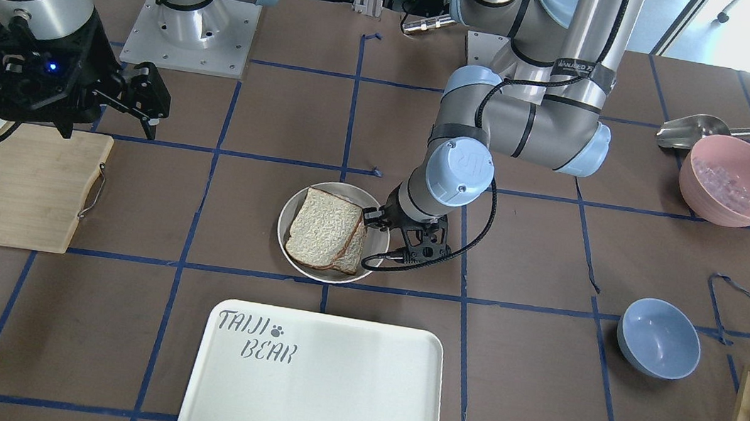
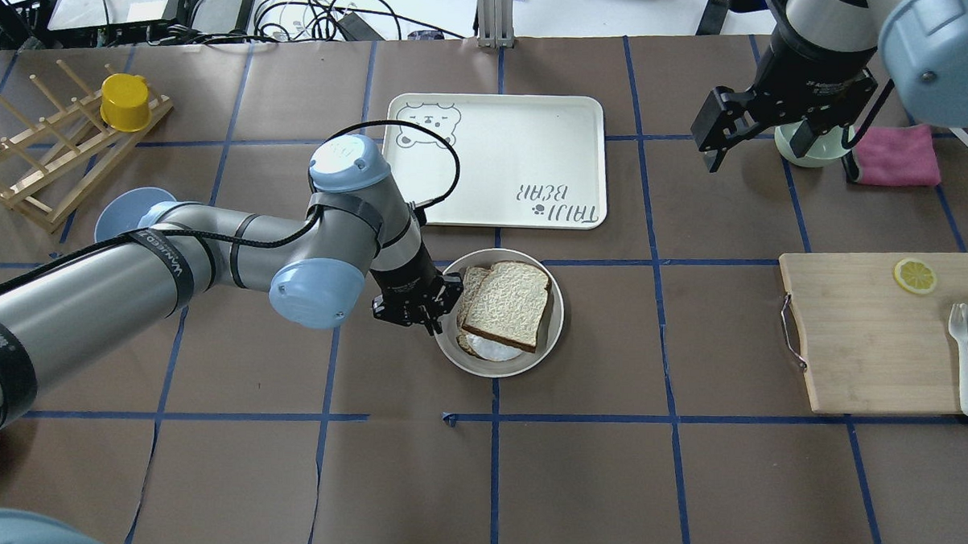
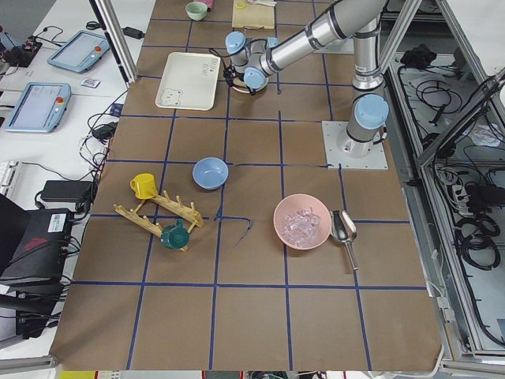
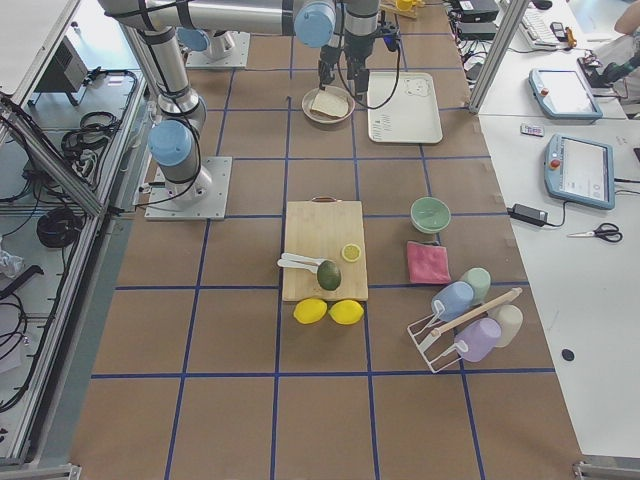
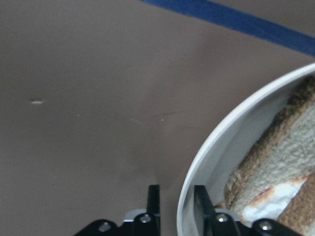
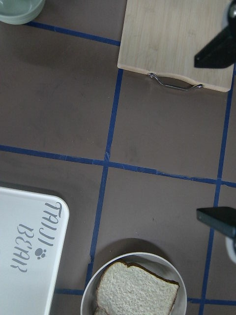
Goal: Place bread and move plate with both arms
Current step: 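Slide the plate with the left gripper onto the white tray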
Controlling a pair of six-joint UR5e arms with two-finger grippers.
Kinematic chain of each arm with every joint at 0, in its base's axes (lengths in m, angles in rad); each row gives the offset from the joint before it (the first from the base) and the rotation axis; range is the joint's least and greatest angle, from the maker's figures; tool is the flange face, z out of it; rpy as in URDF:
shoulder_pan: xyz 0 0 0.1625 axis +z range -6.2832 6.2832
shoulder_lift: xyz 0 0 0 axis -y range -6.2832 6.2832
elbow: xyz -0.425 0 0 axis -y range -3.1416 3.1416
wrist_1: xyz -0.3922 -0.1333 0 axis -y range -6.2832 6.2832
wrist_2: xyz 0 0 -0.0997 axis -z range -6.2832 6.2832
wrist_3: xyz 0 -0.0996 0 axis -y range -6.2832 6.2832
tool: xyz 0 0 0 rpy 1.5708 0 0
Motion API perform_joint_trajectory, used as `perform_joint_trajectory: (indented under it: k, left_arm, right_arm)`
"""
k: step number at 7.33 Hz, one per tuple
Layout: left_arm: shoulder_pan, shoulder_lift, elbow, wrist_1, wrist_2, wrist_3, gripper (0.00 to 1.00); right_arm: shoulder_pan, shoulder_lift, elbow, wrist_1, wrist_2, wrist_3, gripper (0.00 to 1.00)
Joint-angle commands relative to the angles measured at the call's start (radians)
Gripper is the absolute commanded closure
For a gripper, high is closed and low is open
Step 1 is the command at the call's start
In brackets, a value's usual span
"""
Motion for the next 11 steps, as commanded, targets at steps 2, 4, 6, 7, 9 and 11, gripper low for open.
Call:
perform_joint_trajectory:
  k: [2, 4, 6, 7, 9, 11]
  left_arm:
    - [0.022, 0.037, 0.006, 0.024, -0.035, 0.035, 1.00]
    - [0.094, 0.071, 0.017, 0.026, -0.168, 0.040, 1.00]
    - [0.154, 0.054, 0.119, 0.027, -0.286, 0.040, 1.00]
    - [0.161, 0.019, 0.188, 0.021, -0.306, 0.038, 1.00]
    - [0.161, -0.097, 0.330, 0.023, -0.297, 0.040, 1.00]
    - [0.161, -0.196, 0.414, 0.036, -0.294, 0.040, 1.00]
  right_arm:
    - [0.004, -0.020, -0.002, 0.004, 0.006, 0.015, 0.00]
    - [0.004, -0.021, -0.002, 0.004, 0.013, 0.027, 0.00]
    - [0.006, -0.021, -0.002, 0.004, 0.013, 0.030, 0.00]
    - [0.004, -0.021, -0.002, 0.004, 0.012, 0.030, 0.00]
    - [0.004, -0.018, 0.008, 0.005, -0.002, 0.021, 0.00]
    - [0.004, -0.015, 0.017, -0.008, -0.002, 0.019, 0.00]
